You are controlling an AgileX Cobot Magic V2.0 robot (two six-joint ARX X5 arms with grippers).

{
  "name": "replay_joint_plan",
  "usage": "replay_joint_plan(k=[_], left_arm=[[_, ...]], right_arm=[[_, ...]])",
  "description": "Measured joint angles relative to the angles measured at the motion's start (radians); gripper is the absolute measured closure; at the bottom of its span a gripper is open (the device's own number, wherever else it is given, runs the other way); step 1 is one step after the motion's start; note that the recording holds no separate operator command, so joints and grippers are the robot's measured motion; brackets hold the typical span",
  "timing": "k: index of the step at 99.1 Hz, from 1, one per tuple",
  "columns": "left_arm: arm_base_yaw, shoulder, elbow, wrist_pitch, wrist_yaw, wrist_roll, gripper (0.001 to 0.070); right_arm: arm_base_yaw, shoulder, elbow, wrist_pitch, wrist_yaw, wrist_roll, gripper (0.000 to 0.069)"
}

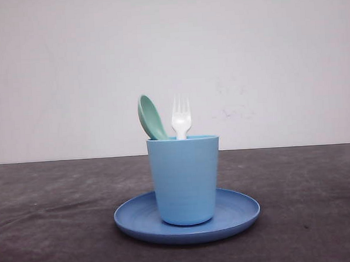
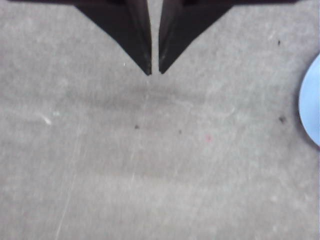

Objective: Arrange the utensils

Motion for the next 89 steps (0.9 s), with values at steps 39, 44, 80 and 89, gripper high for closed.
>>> replay_joint_plan(k=[39, 44, 80, 89], left_arm=[[0.0, 0.0, 0.0, 0.0, 0.0, 0.0, 0.0695], [0.0, 0.0, 0.0, 0.0, 0.0, 0.0, 0.0695], [0.04, -0.185, -0.104, 0.04, -0.087, 0.025, 0.0695], [0.055, -0.298, -0.215, 0.103, -0.087, 0.026, 0.0695]], right_arm=[[0.0, 0.0, 0.0, 0.024, 0.0, 0.0, 0.0676], [0.0, 0.0, 0.0, 0.024, 0.0, 0.0, 0.0676], [0.0, 0.0, 0.0, 0.028, 0.0, 0.0, 0.0676], [0.0, 0.0, 0.0, 0.028, 0.0, 0.0, 0.0676]])
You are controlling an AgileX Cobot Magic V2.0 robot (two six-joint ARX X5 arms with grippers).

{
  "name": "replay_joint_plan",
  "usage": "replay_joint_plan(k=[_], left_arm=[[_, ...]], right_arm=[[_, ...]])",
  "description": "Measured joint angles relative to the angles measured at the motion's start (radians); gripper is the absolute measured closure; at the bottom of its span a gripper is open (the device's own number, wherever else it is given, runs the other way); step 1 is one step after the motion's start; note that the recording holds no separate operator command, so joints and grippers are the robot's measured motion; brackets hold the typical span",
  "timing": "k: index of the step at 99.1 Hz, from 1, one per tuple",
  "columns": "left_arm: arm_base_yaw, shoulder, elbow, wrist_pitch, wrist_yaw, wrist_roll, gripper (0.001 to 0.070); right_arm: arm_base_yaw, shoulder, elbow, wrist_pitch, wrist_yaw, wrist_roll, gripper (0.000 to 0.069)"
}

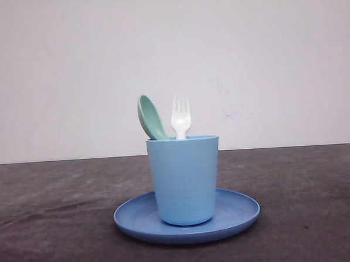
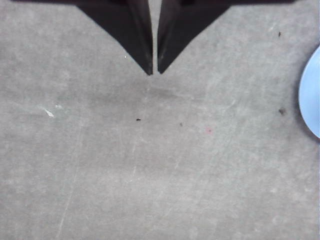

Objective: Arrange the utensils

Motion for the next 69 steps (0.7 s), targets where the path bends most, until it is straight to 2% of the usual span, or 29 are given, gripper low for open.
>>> replay_joint_plan(k=[17, 36, 69], left_arm=[[0.002, -0.23, -0.23, 0.131, 0.001, -0.019, 0.0695], [0.002, -0.429, -0.417, 0.175, 0.001, -0.04, 0.0695], [0.0, -0.443, -0.483, 0.239, 0.026, -0.091, 0.0696]], right_arm=[[0.0, 0.0, 0.0, 0.0, 0.0, 0.0, 0.0676], [0.0, 0.0, 0.0, 0.0, 0.0, 0.0, 0.0676], [0.0, 0.0, 0.0, 0.002, 0.0, 0.0, 0.0676]])
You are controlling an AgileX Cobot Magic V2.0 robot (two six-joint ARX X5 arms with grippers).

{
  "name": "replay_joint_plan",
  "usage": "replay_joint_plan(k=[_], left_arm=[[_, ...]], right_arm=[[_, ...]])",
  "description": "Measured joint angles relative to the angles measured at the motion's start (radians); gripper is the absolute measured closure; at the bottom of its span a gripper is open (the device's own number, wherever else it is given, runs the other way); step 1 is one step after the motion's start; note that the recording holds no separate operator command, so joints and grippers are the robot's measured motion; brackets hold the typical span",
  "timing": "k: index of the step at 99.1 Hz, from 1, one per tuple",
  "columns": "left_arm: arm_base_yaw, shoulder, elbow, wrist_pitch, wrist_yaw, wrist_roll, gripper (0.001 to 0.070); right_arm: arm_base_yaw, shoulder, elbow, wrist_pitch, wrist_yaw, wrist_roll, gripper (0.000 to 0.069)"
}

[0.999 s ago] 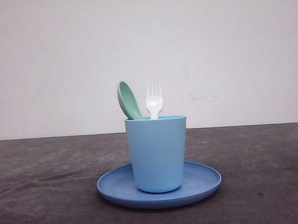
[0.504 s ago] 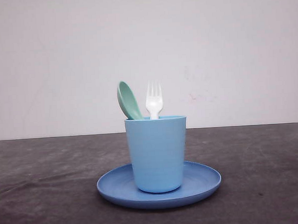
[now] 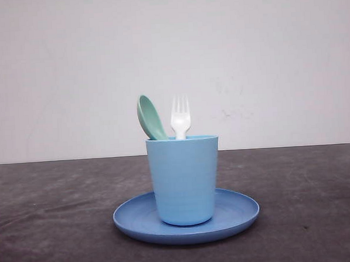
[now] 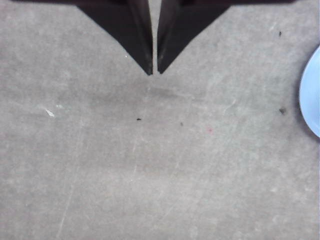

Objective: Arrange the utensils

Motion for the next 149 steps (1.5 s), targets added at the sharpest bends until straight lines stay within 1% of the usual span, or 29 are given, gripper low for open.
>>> replay_joint_plan(k=[18, 74, 85, 96, 107, 137, 149], left_arm=[[0.0, 0.0, -0.002, 0.005, 0.0, -0.008, 0.0696], [0.0, 0.0, -0.002, 0.005, 0.0, -0.01, 0.0696], [0.0, 0.0, -0.002, 0.005, 0.0, -0.01, 0.0696], [0.0, 0.0, -0.002, 0.005, 0.0, -0.01, 0.0696], [0.0, 0.0, -0.002, 0.005, 0.0, -0.01, 0.0696], [0.0, 0.0, -0.002, 0.005, 0.0, -0.01, 0.0696], [0.0, 0.0, -0.002, 0.005, 0.0, -0.01, 0.0696]], right_arm=[[0.0, 0.0, 0.0, 0.017, 0.0, 0.0, 0.0676], [0.001, 0.0, 0.0, 0.138, 0.0, 0.0, 0.0676], [-0.004, -0.023, 0.0, 0.166, 0.056, 0.0, 0.0676], [-0.013, -0.104, -0.019, 0.218, 0.075, 0.0, 0.0676], [-0.018, -0.23, -0.1, 0.299, 0.072, 0.005, 0.0676], [-0.028, -0.602, -0.508, 0.557, 0.064, 0.053, 0.0676], [-0.028, -0.729, -0.643, 0.616, 0.064, 0.06, 0.0676]])
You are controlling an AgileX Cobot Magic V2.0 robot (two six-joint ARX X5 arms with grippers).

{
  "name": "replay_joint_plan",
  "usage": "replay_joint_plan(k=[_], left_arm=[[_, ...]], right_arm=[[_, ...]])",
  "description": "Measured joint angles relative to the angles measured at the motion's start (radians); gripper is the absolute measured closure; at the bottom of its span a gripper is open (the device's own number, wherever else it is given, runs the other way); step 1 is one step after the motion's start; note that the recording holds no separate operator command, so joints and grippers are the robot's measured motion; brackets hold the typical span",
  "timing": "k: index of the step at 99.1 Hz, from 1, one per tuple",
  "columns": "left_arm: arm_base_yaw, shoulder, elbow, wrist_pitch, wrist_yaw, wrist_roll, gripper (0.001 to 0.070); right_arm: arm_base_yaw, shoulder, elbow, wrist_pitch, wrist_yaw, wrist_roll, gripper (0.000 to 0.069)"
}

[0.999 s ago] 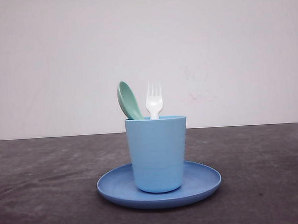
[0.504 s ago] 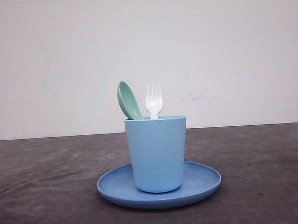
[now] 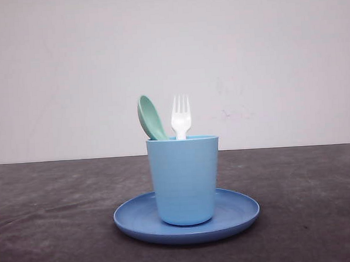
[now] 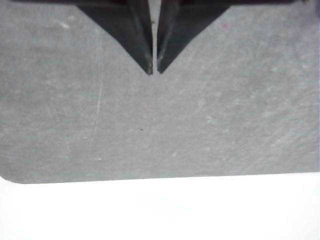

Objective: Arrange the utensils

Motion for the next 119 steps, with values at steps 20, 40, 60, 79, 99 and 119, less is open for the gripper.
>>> replay_joint_plan(k=[20, 40, 60, 79, 99, 119], left_arm=[[0.0, 0.0, 0.0, 0.0, 0.0, 0.0, 0.0696], [0.0, 0.0, 0.0, 0.0, 0.0, 0.0, 0.0696], [0.0, 0.0, 0.0, 0.0, 0.0, 0.0, 0.0696], [0.0, 0.0, 0.0, 0.0, 0.0, 0.0, 0.0696], [0.0, 0.0, 0.0, 0.0, 0.0, 0.0, 0.0696], [0.0, 0.0, 0.0, 0.0, 0.0, 0.0, 0.0696]], right_arm=[[0.0, -0.123, -0.108, 0.001, 0.0, 0.001, 0.0676], [0.0, -0.134, -0.137, 0.02, 0.001, 0.0, 0.0676], [0.0, -0.134, -0.136, -0.006, 0.0, -0.008, 0.0676], [0.0, -0.134, -0.136, -0.004, -0.002, -0.008, 0.0676], [0.0, -0.134, -0.136, -0.001, 0.0, -0.008, 0.0676], [0.0, -0.134, -0.136, -0.001, 0.0, -0.008, 0.0676]])
